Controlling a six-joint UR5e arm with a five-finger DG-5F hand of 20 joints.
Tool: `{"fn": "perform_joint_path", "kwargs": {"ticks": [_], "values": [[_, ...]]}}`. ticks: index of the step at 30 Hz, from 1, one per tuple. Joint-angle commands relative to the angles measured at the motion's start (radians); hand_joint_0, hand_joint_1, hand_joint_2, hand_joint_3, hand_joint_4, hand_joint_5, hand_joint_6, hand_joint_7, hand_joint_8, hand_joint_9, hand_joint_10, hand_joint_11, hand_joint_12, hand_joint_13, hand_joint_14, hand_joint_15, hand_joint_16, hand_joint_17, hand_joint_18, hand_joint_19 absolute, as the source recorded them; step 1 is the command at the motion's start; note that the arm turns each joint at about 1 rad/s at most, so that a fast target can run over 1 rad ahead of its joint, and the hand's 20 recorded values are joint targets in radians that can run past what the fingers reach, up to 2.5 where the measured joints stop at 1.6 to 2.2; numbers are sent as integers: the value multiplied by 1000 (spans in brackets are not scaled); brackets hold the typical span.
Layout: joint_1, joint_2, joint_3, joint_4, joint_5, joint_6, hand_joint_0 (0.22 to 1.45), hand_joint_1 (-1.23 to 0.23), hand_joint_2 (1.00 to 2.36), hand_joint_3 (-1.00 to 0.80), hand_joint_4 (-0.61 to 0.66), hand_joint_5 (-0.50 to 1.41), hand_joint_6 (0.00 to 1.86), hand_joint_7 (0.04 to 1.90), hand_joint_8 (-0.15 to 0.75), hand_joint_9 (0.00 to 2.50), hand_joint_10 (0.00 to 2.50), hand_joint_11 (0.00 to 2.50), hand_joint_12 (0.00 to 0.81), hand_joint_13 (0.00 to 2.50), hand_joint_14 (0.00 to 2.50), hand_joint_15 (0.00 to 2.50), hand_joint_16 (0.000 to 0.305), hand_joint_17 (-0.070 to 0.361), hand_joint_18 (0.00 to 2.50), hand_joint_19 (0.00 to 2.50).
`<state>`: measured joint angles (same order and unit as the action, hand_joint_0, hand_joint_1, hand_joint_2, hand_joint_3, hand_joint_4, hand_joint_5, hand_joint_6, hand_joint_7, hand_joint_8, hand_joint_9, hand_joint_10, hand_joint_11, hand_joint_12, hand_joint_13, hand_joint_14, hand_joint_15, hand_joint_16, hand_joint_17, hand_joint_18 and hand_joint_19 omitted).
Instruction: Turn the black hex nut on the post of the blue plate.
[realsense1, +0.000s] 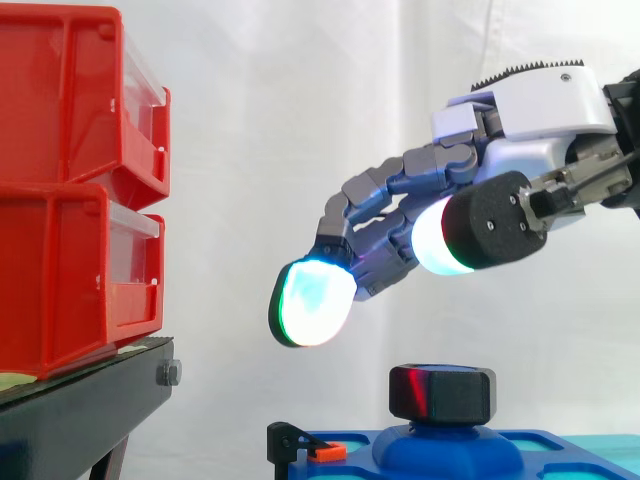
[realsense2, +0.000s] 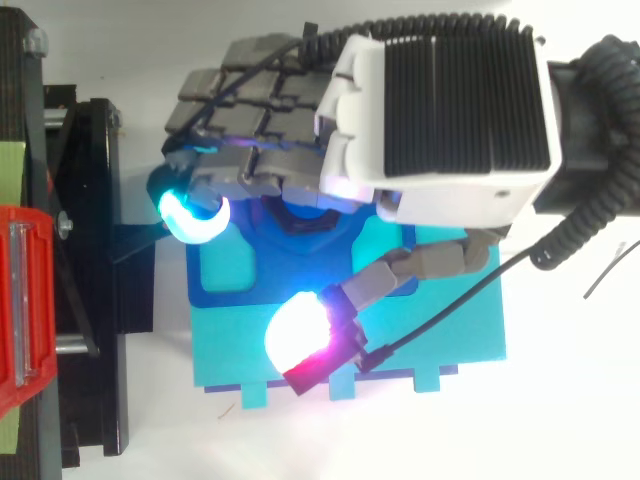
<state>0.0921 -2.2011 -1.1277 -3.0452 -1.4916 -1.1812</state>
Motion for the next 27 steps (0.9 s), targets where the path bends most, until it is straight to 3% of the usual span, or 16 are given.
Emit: {"fn": "perform_joint_path", "kwargs": {"ticks": [1,7,18,22,27], "values": [[15,0,-17,2,19,2,454,-492,1000,-500,253,-180,502,828,285,392,0,0,400,313,1,10,54,121,202,174],[24,0,-29,-4,28,3,455,-493,1000,-500,251,-179,502,827,286,396,0,0,400,314,0,12,53,120,202,172],[26,0,-29,-86,17,2,455,-492,1000,-500,251,-178,503,832,287,396,0,0,400,314,0,15,53,120,207,173],[17,1,-29,-126,10,2,455,-493,1000,-500,251,-178,503,836,286,397,0,0,401,317,0,12,53,120,208,173],[12,1,-29,-130,-2,2,455,-492,1000,-500,248,-178,503,834,287,396,0,0,400,317,0,12,53,119,209,173]]}}
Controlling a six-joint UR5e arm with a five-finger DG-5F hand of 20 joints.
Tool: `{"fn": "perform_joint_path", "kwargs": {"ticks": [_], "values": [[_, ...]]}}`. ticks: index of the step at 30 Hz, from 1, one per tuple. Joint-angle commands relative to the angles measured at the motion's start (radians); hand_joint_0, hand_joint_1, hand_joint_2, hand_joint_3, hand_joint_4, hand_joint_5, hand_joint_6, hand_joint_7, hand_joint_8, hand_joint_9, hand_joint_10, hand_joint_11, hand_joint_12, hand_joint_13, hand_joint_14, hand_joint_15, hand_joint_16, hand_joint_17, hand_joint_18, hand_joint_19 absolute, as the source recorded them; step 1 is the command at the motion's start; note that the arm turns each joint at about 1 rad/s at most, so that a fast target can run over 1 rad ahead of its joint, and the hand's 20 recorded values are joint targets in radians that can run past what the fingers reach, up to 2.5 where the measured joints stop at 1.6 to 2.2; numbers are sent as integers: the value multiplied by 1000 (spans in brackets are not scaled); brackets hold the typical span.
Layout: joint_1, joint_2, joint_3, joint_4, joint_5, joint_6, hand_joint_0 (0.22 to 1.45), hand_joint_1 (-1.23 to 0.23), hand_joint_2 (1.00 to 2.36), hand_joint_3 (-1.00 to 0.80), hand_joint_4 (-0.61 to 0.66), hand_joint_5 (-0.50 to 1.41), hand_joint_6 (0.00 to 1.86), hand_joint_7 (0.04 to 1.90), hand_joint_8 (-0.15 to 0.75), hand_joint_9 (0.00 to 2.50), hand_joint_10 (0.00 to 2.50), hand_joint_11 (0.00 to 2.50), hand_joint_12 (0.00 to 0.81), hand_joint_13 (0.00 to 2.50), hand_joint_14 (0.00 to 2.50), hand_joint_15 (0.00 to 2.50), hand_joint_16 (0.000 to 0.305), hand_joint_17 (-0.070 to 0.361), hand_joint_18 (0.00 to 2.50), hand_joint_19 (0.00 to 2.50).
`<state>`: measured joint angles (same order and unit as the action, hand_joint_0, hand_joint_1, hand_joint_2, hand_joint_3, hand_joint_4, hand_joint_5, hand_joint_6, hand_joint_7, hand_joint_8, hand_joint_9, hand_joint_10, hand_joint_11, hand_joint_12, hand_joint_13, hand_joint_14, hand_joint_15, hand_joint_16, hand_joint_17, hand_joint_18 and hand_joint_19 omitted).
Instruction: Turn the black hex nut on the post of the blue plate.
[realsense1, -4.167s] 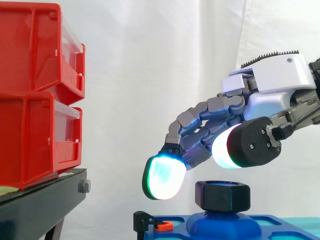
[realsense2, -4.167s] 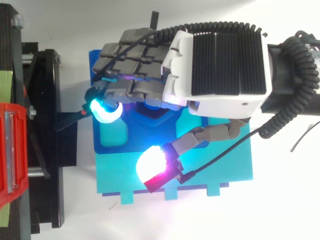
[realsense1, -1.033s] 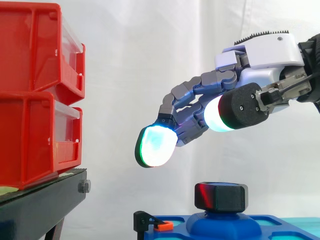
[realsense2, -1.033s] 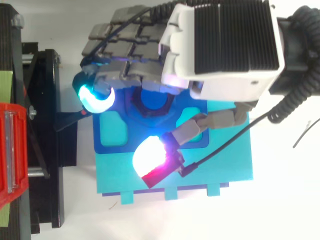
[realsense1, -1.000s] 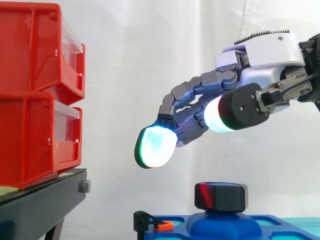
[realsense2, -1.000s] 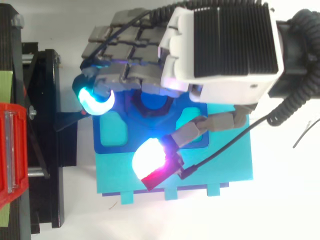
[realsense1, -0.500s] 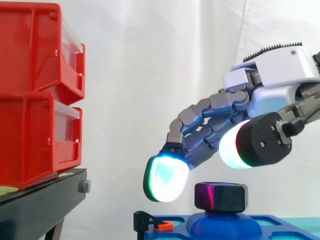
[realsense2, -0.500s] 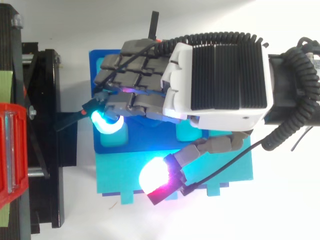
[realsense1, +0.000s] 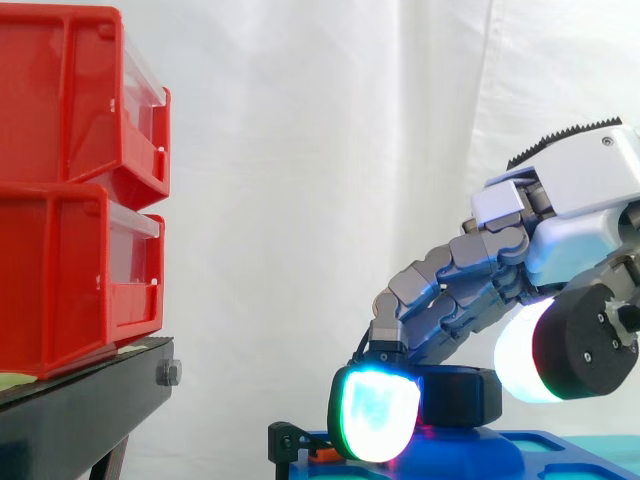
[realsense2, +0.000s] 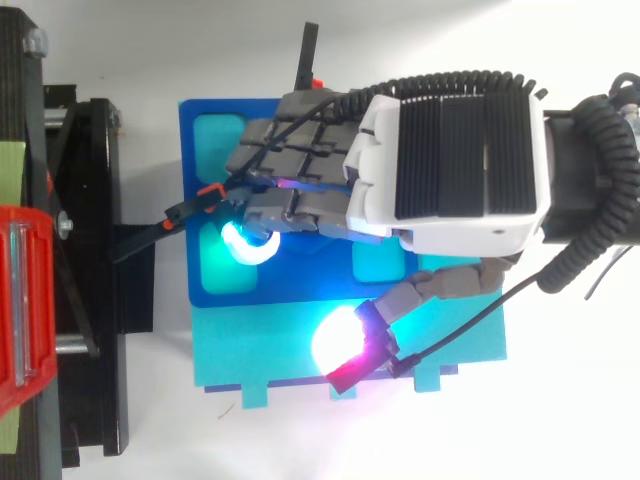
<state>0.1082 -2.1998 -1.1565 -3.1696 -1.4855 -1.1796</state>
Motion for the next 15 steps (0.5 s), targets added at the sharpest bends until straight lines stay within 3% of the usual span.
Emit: {"fn": "perform_joint_path", "kwargs": {"ticks": [1,15], "values": [[-5,0,0,-6,-12,0,456,-492,1000,-500,249,-178,502,834,286,396,0,0,400,317,0,12,53,119,208,172],[-28,0,6,7,-45,0,456,-493,1000,-500,248,-179,502,835,287,397,0,0,399,319,0,16,53,119,207,174]]}}
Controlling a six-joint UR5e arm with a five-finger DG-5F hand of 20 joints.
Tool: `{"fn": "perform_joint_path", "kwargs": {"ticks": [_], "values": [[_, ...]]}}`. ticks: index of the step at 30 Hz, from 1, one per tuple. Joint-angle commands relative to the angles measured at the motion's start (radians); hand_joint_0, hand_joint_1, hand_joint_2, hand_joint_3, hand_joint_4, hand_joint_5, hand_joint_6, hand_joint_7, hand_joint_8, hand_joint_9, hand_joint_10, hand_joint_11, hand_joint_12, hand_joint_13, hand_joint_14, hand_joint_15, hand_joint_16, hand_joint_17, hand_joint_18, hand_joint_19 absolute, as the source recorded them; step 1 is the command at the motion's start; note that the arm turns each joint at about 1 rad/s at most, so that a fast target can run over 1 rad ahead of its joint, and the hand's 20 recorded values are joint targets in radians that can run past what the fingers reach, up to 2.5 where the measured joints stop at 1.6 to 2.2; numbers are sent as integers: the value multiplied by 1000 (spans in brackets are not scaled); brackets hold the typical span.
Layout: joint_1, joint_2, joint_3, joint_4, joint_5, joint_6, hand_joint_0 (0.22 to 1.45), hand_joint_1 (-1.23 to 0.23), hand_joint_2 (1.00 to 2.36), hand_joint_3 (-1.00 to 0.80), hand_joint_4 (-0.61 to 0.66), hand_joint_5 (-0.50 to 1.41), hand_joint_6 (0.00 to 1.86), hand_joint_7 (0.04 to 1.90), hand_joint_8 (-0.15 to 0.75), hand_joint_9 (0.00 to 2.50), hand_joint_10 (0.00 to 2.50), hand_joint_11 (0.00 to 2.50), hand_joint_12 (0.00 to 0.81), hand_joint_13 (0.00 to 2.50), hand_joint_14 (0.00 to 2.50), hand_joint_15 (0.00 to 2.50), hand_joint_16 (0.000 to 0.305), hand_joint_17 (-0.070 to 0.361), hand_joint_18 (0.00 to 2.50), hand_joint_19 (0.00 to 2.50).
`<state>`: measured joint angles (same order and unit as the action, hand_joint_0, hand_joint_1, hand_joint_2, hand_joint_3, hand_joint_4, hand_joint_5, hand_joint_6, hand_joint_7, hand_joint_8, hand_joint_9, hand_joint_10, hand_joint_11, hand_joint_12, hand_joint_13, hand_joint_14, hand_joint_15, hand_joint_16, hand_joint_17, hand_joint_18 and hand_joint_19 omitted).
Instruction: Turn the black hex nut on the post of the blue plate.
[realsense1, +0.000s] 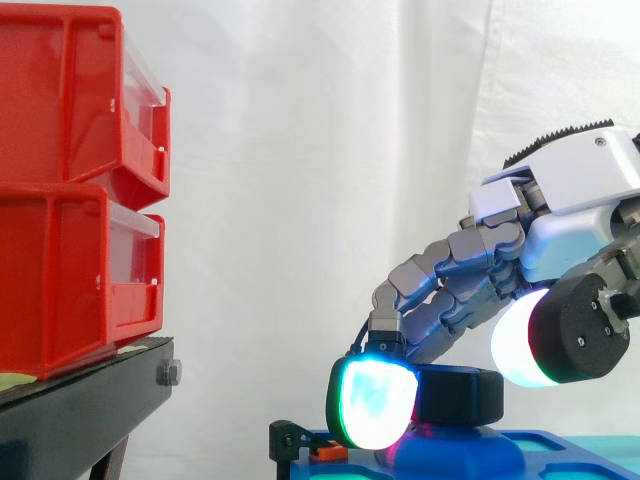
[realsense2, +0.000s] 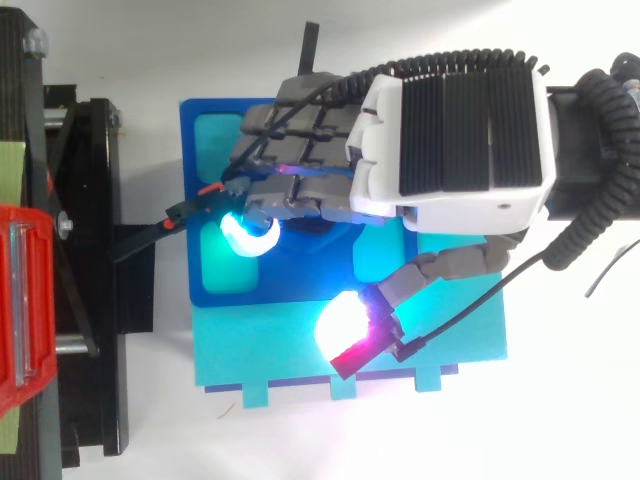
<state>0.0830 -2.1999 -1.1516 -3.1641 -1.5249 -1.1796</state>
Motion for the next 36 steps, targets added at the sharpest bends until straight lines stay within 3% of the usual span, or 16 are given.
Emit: {"fn": "perform_joint_path", "kwargs": {"ticks": [1,36], "values": [[-5,0,3,1,-6,0,456,-492,1000,-500,245,-179,502,835,286,398,0,0,398,319,0,13,53,119,206,174],[-72,-1,3,38,-110,-23,456,-493,1000,-500,244,-180,502,834,287,399,0,0,398,325,0,14,53,118,201,174]]}}
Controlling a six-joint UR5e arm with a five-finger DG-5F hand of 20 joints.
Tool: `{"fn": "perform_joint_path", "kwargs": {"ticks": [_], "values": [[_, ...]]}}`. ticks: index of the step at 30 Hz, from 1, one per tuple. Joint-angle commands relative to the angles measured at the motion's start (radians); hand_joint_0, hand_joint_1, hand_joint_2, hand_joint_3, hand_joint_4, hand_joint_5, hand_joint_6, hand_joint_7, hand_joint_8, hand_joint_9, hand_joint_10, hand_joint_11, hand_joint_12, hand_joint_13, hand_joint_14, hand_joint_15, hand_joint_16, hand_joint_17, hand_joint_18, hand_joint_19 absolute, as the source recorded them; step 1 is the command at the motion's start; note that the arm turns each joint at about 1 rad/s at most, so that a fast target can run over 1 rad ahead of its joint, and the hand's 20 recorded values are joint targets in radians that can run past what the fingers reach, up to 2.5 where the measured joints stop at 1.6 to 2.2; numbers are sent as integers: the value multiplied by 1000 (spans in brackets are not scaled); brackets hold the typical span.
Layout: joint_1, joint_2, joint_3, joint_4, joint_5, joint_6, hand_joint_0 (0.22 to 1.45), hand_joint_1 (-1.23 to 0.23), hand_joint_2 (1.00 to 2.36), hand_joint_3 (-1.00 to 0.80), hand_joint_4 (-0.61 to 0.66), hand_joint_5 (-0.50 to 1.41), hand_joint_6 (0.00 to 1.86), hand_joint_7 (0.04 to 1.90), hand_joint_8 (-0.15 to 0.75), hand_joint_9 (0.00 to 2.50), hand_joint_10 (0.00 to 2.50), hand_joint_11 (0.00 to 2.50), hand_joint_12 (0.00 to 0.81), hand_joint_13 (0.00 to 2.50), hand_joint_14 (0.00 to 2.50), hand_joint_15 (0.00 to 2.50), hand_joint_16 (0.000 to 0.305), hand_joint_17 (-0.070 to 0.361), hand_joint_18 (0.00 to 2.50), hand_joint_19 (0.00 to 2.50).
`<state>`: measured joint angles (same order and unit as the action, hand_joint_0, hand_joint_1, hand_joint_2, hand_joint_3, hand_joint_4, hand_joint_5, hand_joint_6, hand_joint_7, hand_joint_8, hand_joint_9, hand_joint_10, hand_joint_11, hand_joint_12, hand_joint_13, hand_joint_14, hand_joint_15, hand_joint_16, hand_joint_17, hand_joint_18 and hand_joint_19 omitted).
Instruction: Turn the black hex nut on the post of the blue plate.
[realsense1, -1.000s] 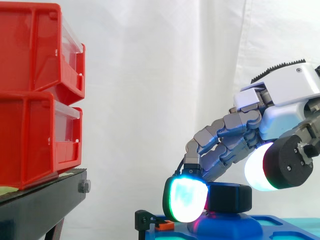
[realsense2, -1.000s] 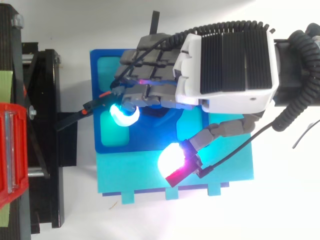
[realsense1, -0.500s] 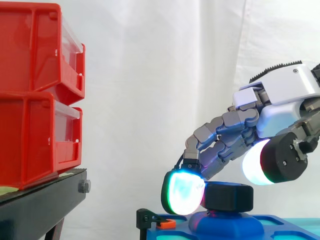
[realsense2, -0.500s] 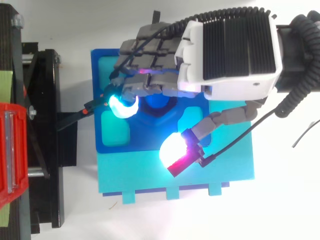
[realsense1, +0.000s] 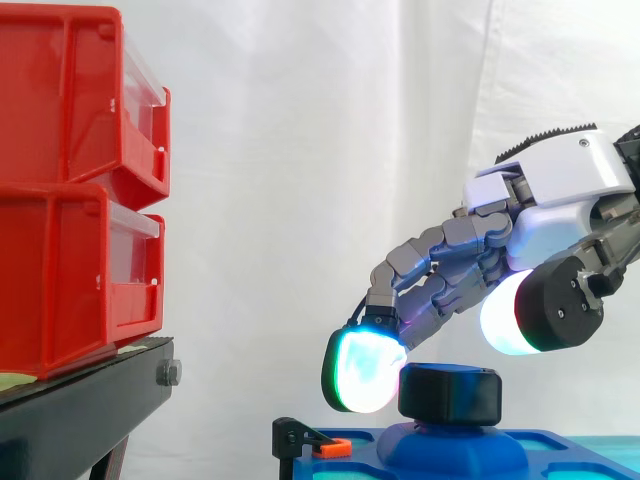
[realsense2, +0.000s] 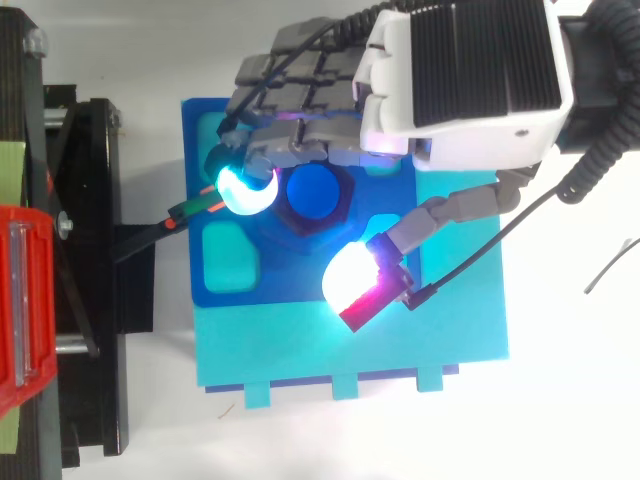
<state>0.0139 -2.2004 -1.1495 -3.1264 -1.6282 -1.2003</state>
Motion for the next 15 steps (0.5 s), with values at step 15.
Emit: {"fn": "perform_joint_path", "kwargs": {"ticks": [15], "values": [[-58,1,-1,11,-93,-27,456,-494,1000,-500,244,-180,503,833,287,399,0,0,399,329,0,18,53,119,200,174]]}}
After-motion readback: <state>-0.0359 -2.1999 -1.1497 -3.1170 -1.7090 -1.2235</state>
